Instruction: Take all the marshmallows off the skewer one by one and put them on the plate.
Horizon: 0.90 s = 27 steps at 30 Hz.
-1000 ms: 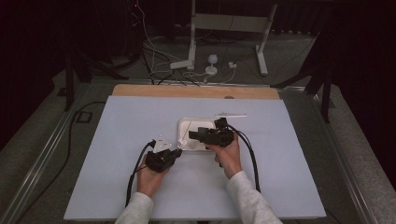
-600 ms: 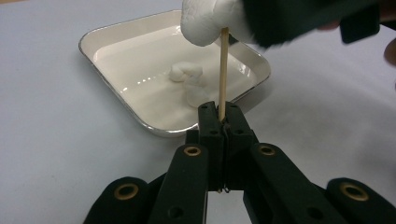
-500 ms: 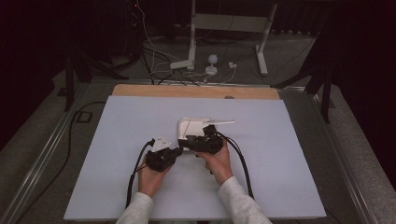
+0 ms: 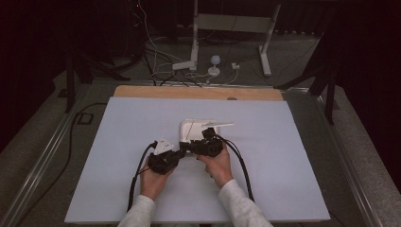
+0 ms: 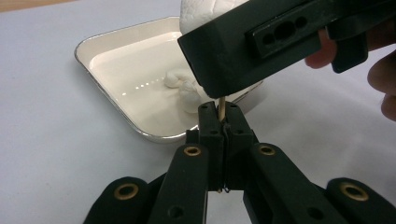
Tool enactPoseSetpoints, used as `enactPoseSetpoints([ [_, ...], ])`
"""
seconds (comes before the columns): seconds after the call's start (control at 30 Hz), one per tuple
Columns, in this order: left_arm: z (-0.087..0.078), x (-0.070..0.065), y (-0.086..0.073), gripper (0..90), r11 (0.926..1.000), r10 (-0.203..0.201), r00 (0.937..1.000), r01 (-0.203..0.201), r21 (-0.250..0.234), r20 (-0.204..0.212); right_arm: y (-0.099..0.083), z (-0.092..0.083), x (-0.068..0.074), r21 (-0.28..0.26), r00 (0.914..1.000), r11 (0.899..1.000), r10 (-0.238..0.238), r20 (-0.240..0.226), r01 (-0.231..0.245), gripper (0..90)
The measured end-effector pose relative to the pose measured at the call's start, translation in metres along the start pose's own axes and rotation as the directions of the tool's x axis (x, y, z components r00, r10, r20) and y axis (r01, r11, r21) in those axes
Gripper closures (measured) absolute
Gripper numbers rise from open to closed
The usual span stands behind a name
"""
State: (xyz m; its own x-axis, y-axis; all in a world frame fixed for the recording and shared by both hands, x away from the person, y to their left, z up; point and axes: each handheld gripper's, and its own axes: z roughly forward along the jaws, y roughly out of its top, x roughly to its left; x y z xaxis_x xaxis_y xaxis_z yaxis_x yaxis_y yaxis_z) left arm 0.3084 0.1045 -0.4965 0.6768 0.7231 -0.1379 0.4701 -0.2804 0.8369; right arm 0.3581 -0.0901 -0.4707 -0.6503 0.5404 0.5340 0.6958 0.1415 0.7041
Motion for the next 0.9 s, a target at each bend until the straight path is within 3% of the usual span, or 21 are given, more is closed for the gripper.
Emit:
enactPoseSetpoints([
  [0.53, -0.002, -0.005, 0.0, 90.0, 0.9979, 0.064, 0.9975, -0.064, -0.011, -0.032, 0.006, -0.01, 0.002, -0.031, 1.0, 1.0, 0.001, -0.007, -0.001, 78.5],
  [0.6, 0.001, -0.006, -0.005, 90.0, 0.9958, 0.088, 0.995, -0.087, 0.028, -0.047, 0.008, -0.016, 0.001, -0.071, 1.0, 0.997, 0.008, -0.001, -0.008, 79.3],
  [0.67, 0.002, -0.006, -0.008, 90.0, 0.9965, 0.081, 0.996, -0.081, 0.024, -0.038, 0.015, -0.028, -0.004, -0.124, 0.9985, 0.991, 0.052, -0.015, -0.054, 79.6],
  [0.7, 0.002, -0.007, -0.006, 90.0, 0.9961, 0.087, 0.9955, -0.087, 0.018, -0.036, 0.018, -0.032, -0.006, -0.121, 0.9985, 0.991, 0.053, -0.012, -0.054, 79.7],
  [0.9, 0.002, -0.011, -0.004, 90.0, 0.9942, 0.108, 0.9937, -0.108, 0.007, -0.031, 0.023, -0.043, -0.005, -0.112, 0.9997, 0.994, 0.009, 0.021, -0.007, 79.7],
])
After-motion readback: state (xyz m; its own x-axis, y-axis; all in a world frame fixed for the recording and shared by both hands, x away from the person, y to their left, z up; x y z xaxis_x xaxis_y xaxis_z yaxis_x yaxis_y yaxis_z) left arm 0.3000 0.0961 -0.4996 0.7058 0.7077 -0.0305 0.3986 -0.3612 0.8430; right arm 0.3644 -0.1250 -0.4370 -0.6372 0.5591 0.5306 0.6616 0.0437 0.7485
